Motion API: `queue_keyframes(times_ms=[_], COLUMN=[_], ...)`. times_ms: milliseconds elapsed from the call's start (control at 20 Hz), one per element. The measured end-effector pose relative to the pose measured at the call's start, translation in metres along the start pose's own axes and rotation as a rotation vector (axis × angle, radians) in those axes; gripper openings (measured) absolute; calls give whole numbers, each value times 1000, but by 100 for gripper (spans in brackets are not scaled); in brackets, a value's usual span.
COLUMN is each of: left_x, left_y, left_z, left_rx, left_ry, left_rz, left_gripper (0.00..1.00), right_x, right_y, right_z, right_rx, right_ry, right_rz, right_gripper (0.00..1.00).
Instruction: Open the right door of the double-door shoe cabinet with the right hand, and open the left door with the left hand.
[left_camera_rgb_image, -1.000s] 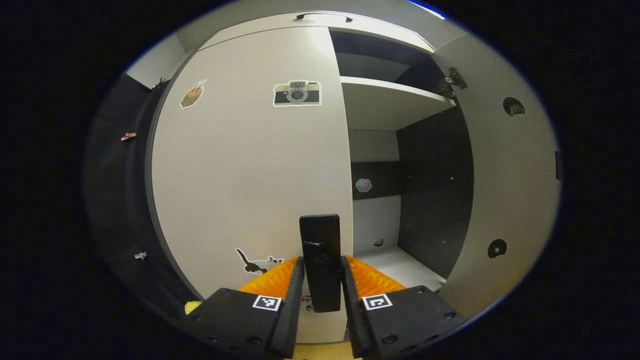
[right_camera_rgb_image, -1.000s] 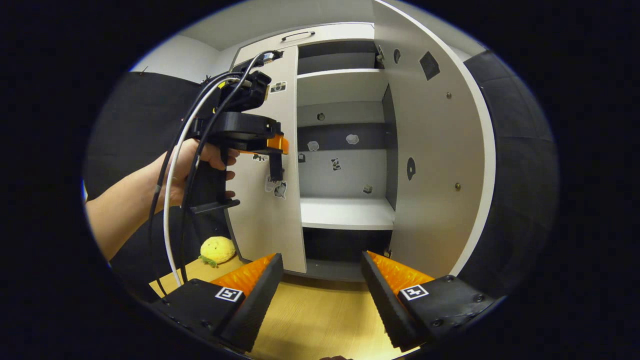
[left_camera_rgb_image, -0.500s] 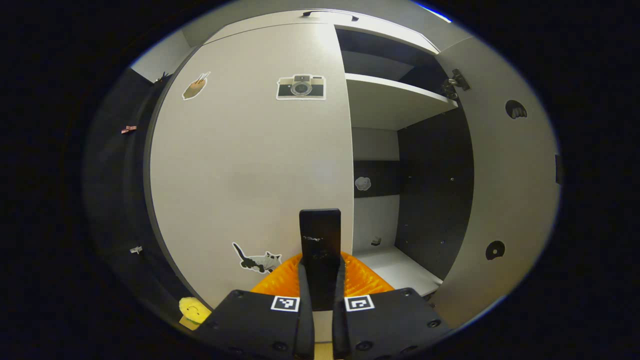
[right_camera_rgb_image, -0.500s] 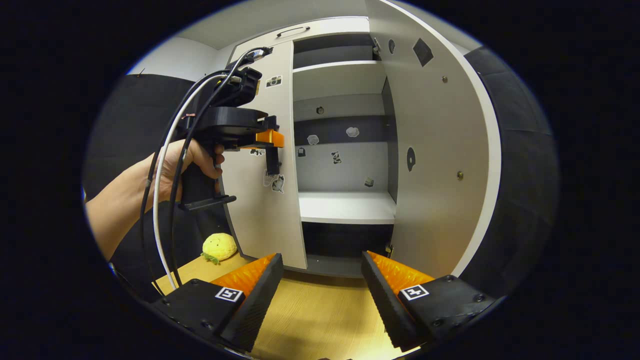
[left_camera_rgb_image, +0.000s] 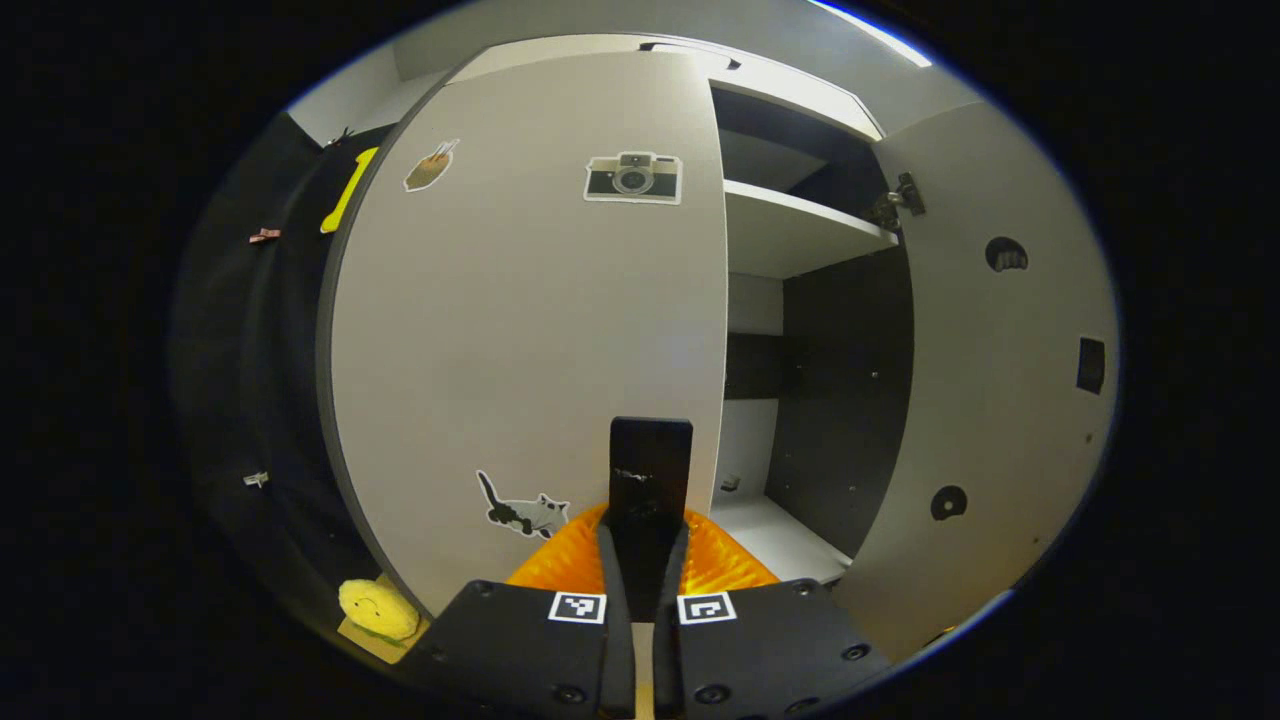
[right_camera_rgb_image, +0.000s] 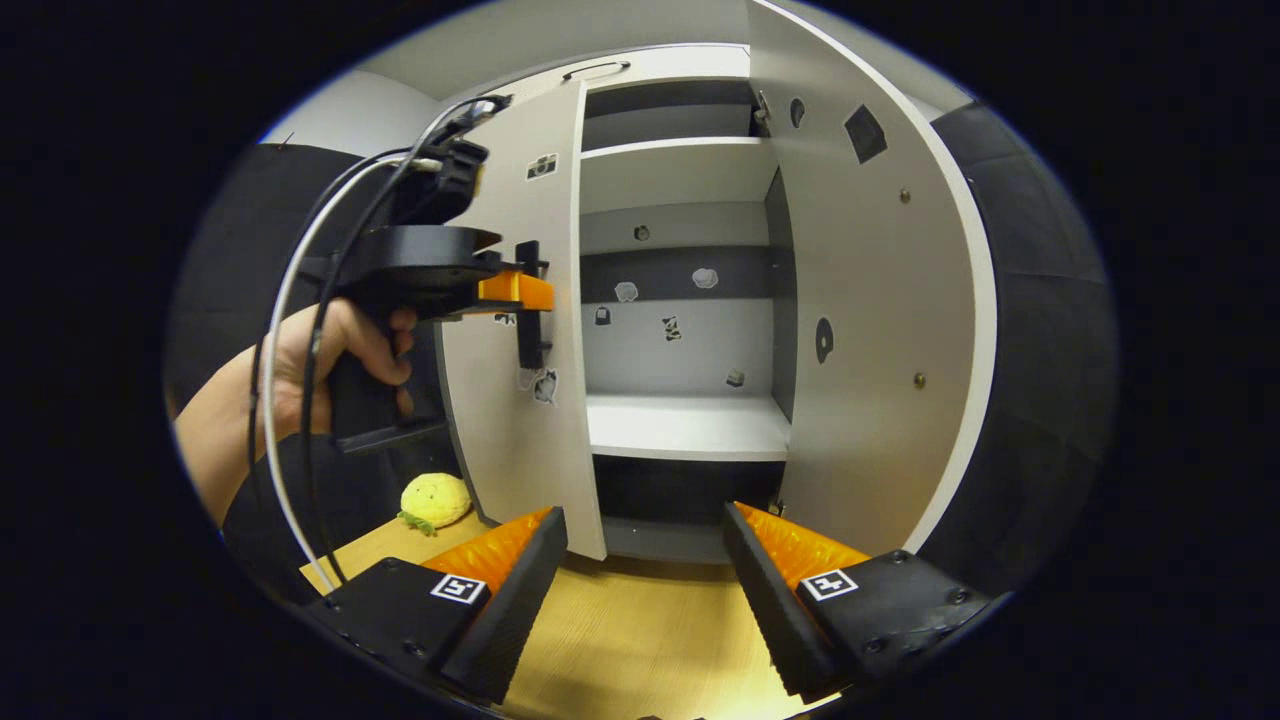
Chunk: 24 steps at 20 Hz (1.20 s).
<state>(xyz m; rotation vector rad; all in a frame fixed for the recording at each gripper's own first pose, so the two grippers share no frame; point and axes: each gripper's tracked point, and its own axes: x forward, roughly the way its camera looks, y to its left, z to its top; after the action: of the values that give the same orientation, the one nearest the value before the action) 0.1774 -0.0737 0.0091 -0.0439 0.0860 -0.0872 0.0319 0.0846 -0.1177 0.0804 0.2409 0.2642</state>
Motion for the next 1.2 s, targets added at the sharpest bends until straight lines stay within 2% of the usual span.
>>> queue_keyframes(times_ms=[400, 700, 1000, 1200], left_x=[-73, -110, -143, -162], left_y=[22, 43, 65, 89], left_z=[-3, -3, -7, -8], left_rx=[-31, -39, -29, -30], left_ry=[-8, -17, -20, -15], left_rz=[-36, -35, -9, 35], left_gripper=[12, 12, 11, 11], right_x=[-3, -3, -10, -14], right_y=[18, 47, 67, 75], right_z=[0, 0, -3, -10], right_rx=[6, 0, -5, 14], right_ry=[6, 6, 8, 20], right_rz=[-57, -54, -55, -55], right_gripper=[98, 98, 98, 98])
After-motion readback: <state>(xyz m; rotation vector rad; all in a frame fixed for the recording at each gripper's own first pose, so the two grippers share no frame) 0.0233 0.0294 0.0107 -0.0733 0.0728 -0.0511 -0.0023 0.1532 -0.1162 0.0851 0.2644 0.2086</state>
